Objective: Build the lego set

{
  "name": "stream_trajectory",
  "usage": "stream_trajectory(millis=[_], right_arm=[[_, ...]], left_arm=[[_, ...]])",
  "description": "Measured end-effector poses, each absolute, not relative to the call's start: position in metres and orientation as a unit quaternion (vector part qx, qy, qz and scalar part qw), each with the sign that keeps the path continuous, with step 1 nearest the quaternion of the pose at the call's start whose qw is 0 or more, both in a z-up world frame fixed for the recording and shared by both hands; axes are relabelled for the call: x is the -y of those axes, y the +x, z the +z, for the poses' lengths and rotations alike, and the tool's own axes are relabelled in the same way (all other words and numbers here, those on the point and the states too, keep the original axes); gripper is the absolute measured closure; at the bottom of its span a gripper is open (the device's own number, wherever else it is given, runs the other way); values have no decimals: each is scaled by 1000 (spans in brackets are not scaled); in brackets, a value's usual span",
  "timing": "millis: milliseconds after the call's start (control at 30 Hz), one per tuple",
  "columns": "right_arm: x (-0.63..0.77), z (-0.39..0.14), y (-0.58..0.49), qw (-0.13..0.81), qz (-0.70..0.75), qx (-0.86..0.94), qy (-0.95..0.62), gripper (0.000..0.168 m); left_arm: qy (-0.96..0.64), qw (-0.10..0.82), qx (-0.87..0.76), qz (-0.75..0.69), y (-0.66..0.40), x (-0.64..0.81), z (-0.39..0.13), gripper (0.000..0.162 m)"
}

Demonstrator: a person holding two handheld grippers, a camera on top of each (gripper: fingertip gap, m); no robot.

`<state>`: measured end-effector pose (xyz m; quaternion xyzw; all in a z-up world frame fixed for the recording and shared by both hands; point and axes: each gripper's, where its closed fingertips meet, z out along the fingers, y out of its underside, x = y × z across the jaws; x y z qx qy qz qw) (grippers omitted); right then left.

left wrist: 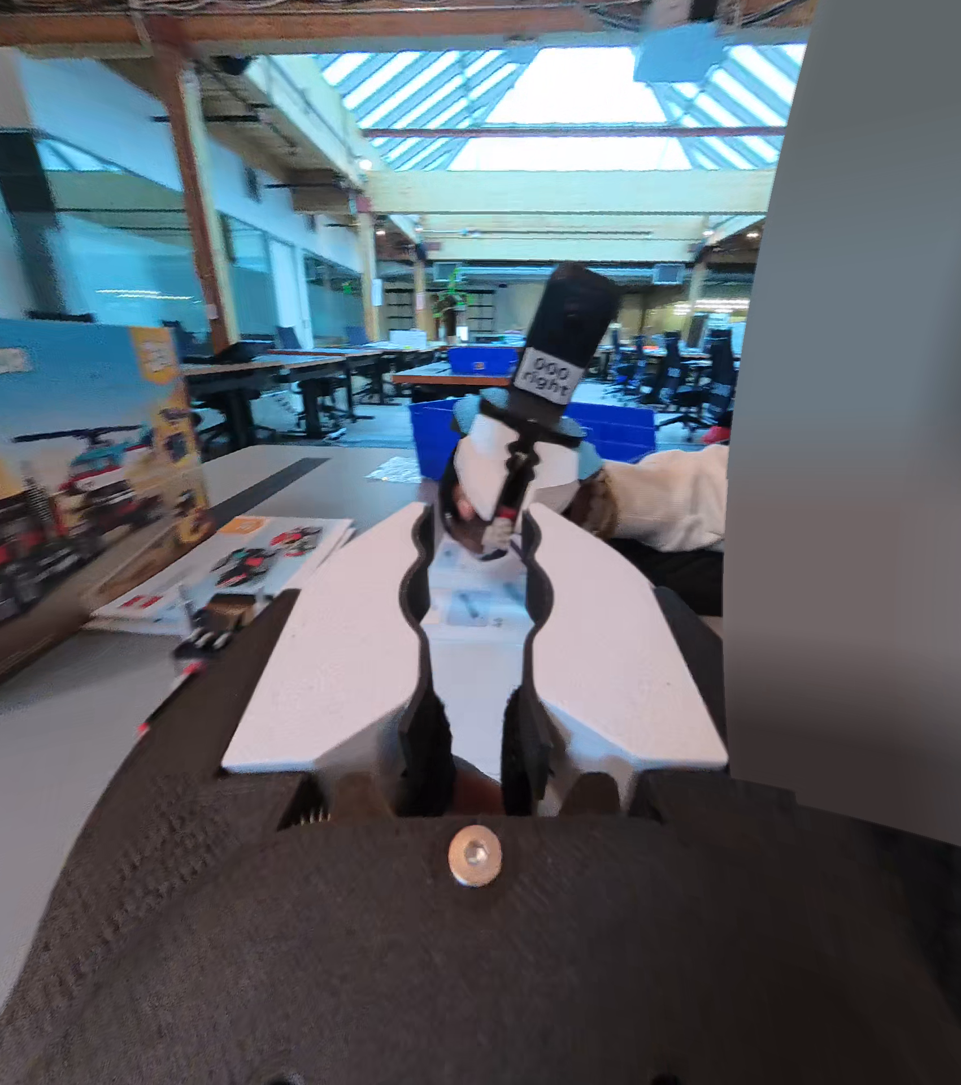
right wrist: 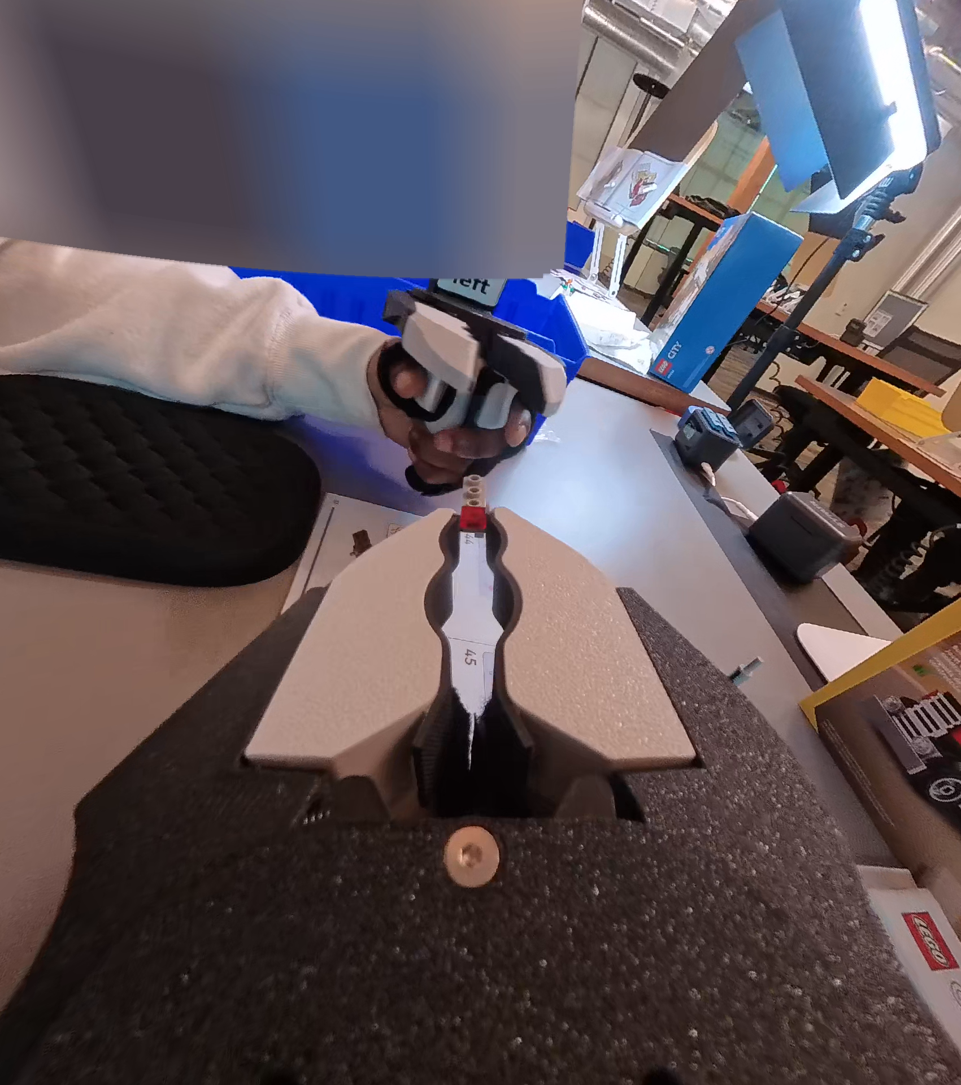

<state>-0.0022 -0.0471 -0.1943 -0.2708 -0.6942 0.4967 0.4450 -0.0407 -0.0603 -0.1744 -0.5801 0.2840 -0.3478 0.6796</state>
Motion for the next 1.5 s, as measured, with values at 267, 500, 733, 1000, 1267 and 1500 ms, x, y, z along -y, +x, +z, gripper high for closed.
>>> stream_trajectory(millis=[267,500,733,1000,1267,1500], right_arm=[[53,-192,1,438,511,695,-253,160],[56,-192,0,441,509,696,-249,160],[51,-180,2,470,515,672,-249,154],[64,-183,3,452,516,691,-231,160],[73,-185,8,421,531,704,-213,160],[66,-186,4,428,527,696,-234,160]], left_arm=[[-607,645,-363,-288,3,56,-195,137],[-604,653,-369,-270,3,53,-196,151],[-579,686,-364,-248,-4,54,-187,152],[-564,680,-393,-255,5,60,-189,152],[-554,665,-409,-291,10,69,-190,152],[-565,668,-403,-268,7,64,-191,152]])
